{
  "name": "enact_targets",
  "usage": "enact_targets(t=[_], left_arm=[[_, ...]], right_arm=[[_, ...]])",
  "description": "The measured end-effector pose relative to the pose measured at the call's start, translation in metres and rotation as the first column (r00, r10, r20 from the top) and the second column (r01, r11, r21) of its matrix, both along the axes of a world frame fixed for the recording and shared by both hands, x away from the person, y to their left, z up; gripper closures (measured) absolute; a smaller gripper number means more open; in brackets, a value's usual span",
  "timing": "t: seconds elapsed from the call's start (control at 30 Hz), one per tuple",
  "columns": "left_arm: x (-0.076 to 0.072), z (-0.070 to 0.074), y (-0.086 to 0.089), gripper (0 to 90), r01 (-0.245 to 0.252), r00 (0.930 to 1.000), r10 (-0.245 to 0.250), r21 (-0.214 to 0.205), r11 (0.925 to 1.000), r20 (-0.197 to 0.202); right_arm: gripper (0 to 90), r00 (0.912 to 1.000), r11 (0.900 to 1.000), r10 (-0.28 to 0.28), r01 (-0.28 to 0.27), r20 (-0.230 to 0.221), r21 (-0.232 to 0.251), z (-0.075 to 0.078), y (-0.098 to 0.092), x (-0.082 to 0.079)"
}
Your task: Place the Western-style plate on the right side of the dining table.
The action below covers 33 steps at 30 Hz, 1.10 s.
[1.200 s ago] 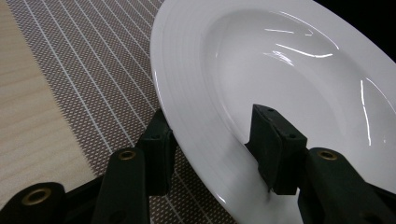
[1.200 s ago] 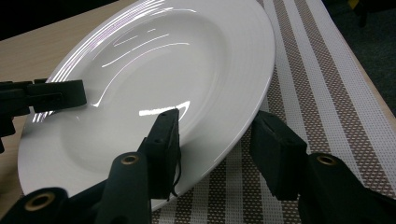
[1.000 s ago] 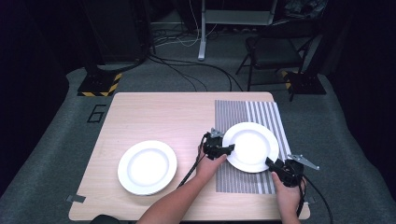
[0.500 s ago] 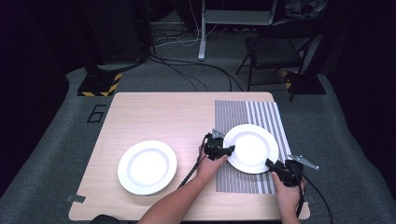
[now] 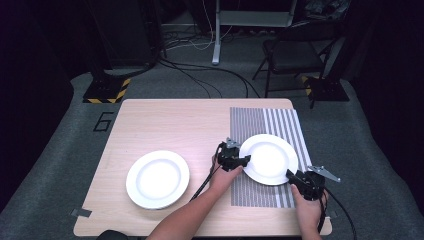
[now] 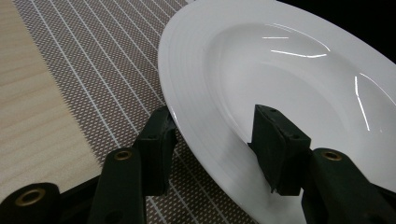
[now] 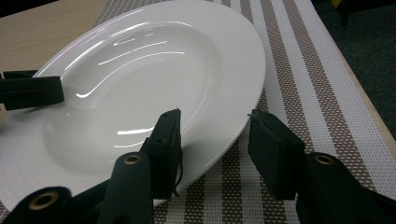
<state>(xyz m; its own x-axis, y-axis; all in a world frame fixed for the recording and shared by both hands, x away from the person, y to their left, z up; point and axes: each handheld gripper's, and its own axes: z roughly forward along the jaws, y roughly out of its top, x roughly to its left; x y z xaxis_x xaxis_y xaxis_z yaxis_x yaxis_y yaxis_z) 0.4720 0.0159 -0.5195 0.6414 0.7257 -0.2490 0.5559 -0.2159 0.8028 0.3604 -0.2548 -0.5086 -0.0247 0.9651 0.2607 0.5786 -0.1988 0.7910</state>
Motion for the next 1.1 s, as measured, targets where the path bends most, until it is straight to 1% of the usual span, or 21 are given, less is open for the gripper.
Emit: enact_targets(t=[0.07, 0.1, 0.13, 0.2, 0.23, 0.3, 0.43, 0.53, 0.57, 0.63, 0.7, 0.77, 0.8, 0.83, 0.9, 0.93, 0.97, 1.03, 1.07, 1.1], left_arm=[[0.000, 0.000, 0.001, 49.8, 0.002, 1.0000, -0.002, 0.001, 1.0000, 0.001], [-0.001, 0.001, 0.001, 49.4, 0.007, 1.0000, -0.007, 0.005, 1.0000, 0.002], [-0.002, 0.002, 0.002, 48.6, 0.011, 0.9999, -0.011, 0.009, 0.9999, 0.000], [-0.003, 0.002, 0.003, 48.2, 0.014, 0.9999, -0.014, 0.005, 0.9999, -0.004], [-0.003, 0.003, 0.005, 48.3, 0.019, 0.9998, -0.019, 0.013, 0.9997, 0.000], [-0.004, 0.003, 0.006, 48.2, 0.019, 0.9998, -0.019, -0.003, 0.9998, -0.008], [-0.006, 0.003, 0.007, 48.2, 0.013, 0.9998, -0.013, -0.019, 0.9997, -0.017], [-0.006, 0.002, 0.006, 48.2, 0.016, 0.9999, -0.016, -0.007, 0.9999, -0.008], [-0.006, 0.002, 0.005, 48.2, 0.011, 0.9999, -0.011, -0.007, 0.9999, -0.010], [-0.006, 0.002, 0.004, 48.4, 0.004, 1.0000, -0.004, -0.005, 1.0000, -0.009], [-0.004, 0.002, 0.003, 48.4, 0.008, 1.0000, -0.008, 0.006, 0.9999, 0.002], [-0.003, 0.002, 0.001, 48.5, 0.005, 1.0000, -0.005, 0.006, 1.0000, -0.008], [-0.002, 0.001, 0.001, 48.6, 0.005, 1.0000, -0.005, 0.008, 1.0000, -0.004], [-0.001, 0.001, 0.000, 48.7, 0.000, 1.0000, 0.000, 0.002, 1.0000, -0.005], [0.000, 0.000, 0.000, 48.7, 0.002, 1.0000, -0.002, -0.007, 1.0000, -0.005], [0.000, 0.000, -0.001, 48.7, 0.001, 1.0000, -0.001, -0.011, 0.9999, -0.006], [0.000, 0.000, -0.001, 48.7, -0.002, 0.9998, 0.002, -0.021, 0.9998, -0.020], [0.002, 0.000, -0.001, 49.0, 0.005, 1.0000, -0.004, -0.014, 0.9999, 0.003], [0.002, 0.000, -0.001, 49.2, 0.005, 1.0000, -0.005, -0.014, 0.9999, 0.005], [0.002, 0.000, -0.001, 49.2, 0.005, 1.0000, -0.005, -0.013, 0.9999, 0.005]], right_arm=[[51.8, 1.0000, 1.0000, 0.000, 0.000, -0.004, 0.004, 0.000, 0.000, 0.000], [50.0, 0.9999, 0.9999, 0.003, -0.003, -0.012, 0.016, -0.001, 0.000, 0.000], [48.4, 0.9997, 0.9986, 0.011, -0.010, -0.023, 0.051, -0.003, -0.002, 0.001], [47.2, 0.9993, 0.9972, 0.021, -0.019, -0.031, 0.073, -0.004, -0.002, 0.002], [46.4, 0.9992, 0.9973, 0.025, -0.023, -0.032, 0.070, -0.004, -0.001, 0.002], [45.7, 0.9990, 0.9973, 0.028, -0.026, -0.035, 0.069, -0.004, 0.001, 0.002], [45.6, 0.9988, 0.9965, 0.032, -0.029, -0.037, 0.078, -0.005, 0.001, 0.003], [45.6, 0.9980, 0.9941, 0.042, -0.037, -0.048, 0.102, -0.005, 0.001, 0.003], [45.6, 0.9979, 0.9937, 0.042, -0.037, -0.050, 0.106, -0.005, 0.001, 0.004], [45.6, 0.9978, 0.9938, 0.041, -0.036, -0.052, 0.106, -0.005, 0.001, 0.004], [45.7, 0.9974, 0.9935, 0.039, -0.032, -0.060, 0.109, -0.005, 0.001, 0.004], [45.9, 0.9972, 0.9935, 0.046, -0.040, -0.058, 0.107, -0.005, 0.000, 0.005], [45.9, 0.9971, 0.9935, 0.053, -0.047, -0.055, 0.104, -0.005, -0.001, 0.006], [46.1, 0.9969, 0.9927, 0.051, -0.044, -0.060, 0.112, -0.004, -0.001, 0.007], [46.2, 0.9972, 0.9932, 0.054, -0.049, -0.052, 0.105, -0.004, -0.002, 0.008], [46.3, 0.9972, 0.9938, 0.051, -0.045, -0.055, 0.102, -0.003, -0.003, 0.008], [46.5, 0.9973, 0.9941, 0.056, -0.052, -0.047, 0.095, -0.003, -0.004, 0.009], [46.5, 0.9975, 0.9932, 0.051, -0.046, -0.048, 0.107, -0.004, -0.005, 0.011], [46.7, 0.9974, 0.9927, 0.048, -0.042, -0.053, 0.113, -0.006, -0.006, 0.013], [47.0, 0.9975, 0.9921, 0.051, -0.045, -0.049, 0.117, -0.007, -0.007, 0.013]])
